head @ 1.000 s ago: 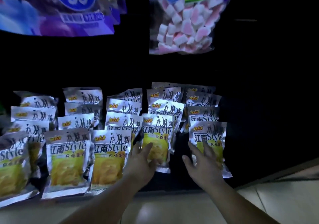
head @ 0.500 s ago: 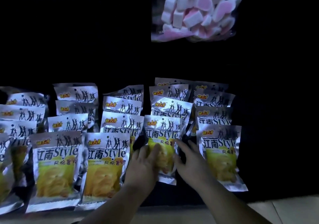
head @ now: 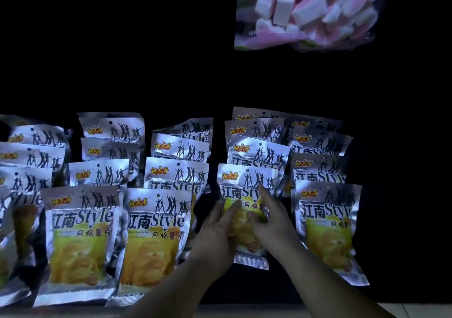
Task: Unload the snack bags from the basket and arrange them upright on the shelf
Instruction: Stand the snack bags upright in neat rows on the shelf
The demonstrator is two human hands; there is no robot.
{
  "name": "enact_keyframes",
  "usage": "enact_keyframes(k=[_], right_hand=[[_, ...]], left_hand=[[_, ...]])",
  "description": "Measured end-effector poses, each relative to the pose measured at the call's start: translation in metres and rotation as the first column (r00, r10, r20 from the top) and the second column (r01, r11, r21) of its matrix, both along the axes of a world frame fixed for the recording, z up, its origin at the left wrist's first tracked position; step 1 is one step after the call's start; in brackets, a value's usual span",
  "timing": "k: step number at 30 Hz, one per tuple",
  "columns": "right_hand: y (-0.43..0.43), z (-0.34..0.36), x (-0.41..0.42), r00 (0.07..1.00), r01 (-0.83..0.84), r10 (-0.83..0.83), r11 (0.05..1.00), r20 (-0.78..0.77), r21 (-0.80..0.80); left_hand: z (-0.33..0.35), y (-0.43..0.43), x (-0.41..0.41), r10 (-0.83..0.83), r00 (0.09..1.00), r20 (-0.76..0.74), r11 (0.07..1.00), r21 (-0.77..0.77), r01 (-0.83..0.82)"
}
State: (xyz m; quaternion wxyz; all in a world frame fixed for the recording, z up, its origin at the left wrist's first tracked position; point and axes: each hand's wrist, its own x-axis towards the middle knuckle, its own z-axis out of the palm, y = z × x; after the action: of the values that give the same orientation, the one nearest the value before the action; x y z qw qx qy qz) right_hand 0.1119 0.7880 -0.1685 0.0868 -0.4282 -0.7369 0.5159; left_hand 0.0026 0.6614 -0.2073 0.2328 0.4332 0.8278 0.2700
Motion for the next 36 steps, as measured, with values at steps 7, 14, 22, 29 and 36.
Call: enact_keyframes(k=[7,14,22,29,36], right_hand=[[0.013,0.000,-0.006,0.992,-0.122,0.120,0.991,-0.039,-0.058],[0.008,0.010,-0.003,0.991,-0.132,0.127,0.983,0.040,0.128],[0.006,0.046,0.014,0.961,-0.174,0.010,0.800,0.277,0.575],[0.042,0.024,0.105,0.899,-0.028,-0.153,0.915,0.409,0.403],[0.056,0.007,0.135,0.958,0.003,-0.030,0.995,0.286,0.097]], left_hand=[[-0.001,-0.009,0.012,0.031,0.994,-0.106,0.999,-0.006,-0.032],[0.004,-0.008,0.017,0.064,0.991,-0.114,0.997,-0.024,-0.067],[0.022,-0.003,0.039,0.075,0.965,-0.250,0.972,0.235,-0.015],[0.035,0.047,0.116,-0.185,0.979,0.085,0.953,0.257,0.158],[0.009,0.066,0.142,-0.185,0.951,0.247,0.982,0.087,0.168]])
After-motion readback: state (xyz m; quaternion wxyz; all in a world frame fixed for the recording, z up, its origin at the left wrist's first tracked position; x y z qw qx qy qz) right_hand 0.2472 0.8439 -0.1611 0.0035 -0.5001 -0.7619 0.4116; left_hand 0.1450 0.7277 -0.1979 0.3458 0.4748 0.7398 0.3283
